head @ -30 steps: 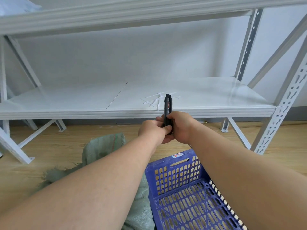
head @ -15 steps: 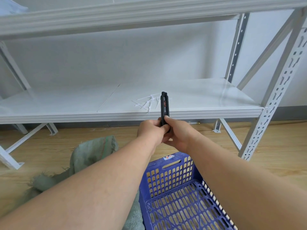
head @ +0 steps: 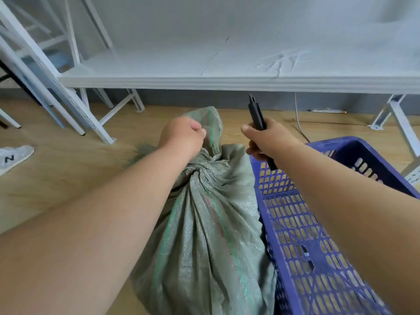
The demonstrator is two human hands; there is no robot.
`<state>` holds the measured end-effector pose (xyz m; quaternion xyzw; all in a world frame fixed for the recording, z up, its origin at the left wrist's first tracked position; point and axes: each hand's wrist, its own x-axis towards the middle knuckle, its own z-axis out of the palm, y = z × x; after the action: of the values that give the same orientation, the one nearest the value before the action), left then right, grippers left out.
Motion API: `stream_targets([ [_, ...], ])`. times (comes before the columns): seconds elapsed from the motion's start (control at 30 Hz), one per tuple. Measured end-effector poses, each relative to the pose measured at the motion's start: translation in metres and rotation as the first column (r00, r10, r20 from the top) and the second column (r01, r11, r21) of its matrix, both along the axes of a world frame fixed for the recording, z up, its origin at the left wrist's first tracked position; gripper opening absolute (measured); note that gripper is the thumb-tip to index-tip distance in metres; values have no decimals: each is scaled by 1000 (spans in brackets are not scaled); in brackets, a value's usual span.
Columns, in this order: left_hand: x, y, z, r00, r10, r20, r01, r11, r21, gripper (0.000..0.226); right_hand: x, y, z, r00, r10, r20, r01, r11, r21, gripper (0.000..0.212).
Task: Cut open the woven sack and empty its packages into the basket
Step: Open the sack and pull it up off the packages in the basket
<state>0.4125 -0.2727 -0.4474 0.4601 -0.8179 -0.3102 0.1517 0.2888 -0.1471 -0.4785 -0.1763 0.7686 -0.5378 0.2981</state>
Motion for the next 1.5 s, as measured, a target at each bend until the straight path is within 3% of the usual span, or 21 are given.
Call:
stream_targets([
  [0.1,29,5,-15,985,154,-72,-159,984,-82,30,23,-5,-3,981,43,-191,-33,998,57,33],
  [0.17,43,10,-24,956,254,-146,-261,965,-31,43,39,-4,1,984,46,-173,-39,998,45,40],
  [0.23,42,1,-34,910,387,-151,-337,900,277,67,57,-5,5,983,77,-167,-72,997,40,52],
  [0.3,34,-21,-48,862,494,-114,-322,707,629,104,74,-10,6,977,84,-197,-73,995,61,60],
  [0.37,16,-57,-78,849,517,-105,-279,609,742,116,88,-15,5,963,75,-261,-58,996,71,61],
  [0.47,18,-33,-29,840,428,-335,-5,623,782,93,102,-20,4,931,106,-349,-59,988,143,88],
  [0.53,23,-11,2,760,301,-576,293,633,717,65,106,-22,-1,940,46,-337,10,986,164,102],
  [0.6,29,-2,15,632,188,-752,468,681,564,43,105,-23,-7,959,-149,-241,169,983,67,89],
  [0.67,39,8,22,593,42,-804,449,811,374,33,93,-19,-17,891,-450,59,453,884,-116,65],
  [0.73,47,15,16,688,-141,-712,324,937,128,36,79,-5,-31,739,-553,385,650,735,-192,57],
  [0.83,58,29,-16,893,-343,-291,360,933,5,73,54,26,-65,526,-558,643,790,600,-125,61],
  [0.87,60,36,-27,900,-422,-108,427,904,24,89,51,38,-74,476,-587,655,808,585,-63,50],
  [0.93,62,53,-47,798,-558,230,562,825,52,112,53,64,-88,409,-657,634,823,565,55,18],
  [1.0,57,70,-66,674,-618,404,649,757,74,117,61,89,-96,356,-692,628,836,536,116,29],
  [1.07,48,81,-77,644,-620,448,667,742,69,117,65,111,-102,342,-672,657,854,514,81,33],
  [1.17,35,91,-88,659,-632,408,695,719,-7,106,68,129,-83,425,-780,458,873,487,19,28],
  [1.3,28,111,-96,564,-725,396,814,569,-117,90,63,141,-57,295,-920,260,955,293,-47,10],
  [1.33,28,118,-96,489,-755,438,862,495,-111,88,65,136,-47,348,-910,225,937,331,-110,7],
  [1.4,27,126,-100,322,-772,547,934,353,-52,80,69,121,-43,624,-775,99,777,602,-187,7],
  [1.47,25,123,-102,271,-804,530,938,344,42,68,75,107,-50,838,-546,5,545,837,-43,16],
  [1.5,24,119,-100,289,-839,460,920,376,107,59,76,103,-58,898,-439,-35,440,893,90,23],
])
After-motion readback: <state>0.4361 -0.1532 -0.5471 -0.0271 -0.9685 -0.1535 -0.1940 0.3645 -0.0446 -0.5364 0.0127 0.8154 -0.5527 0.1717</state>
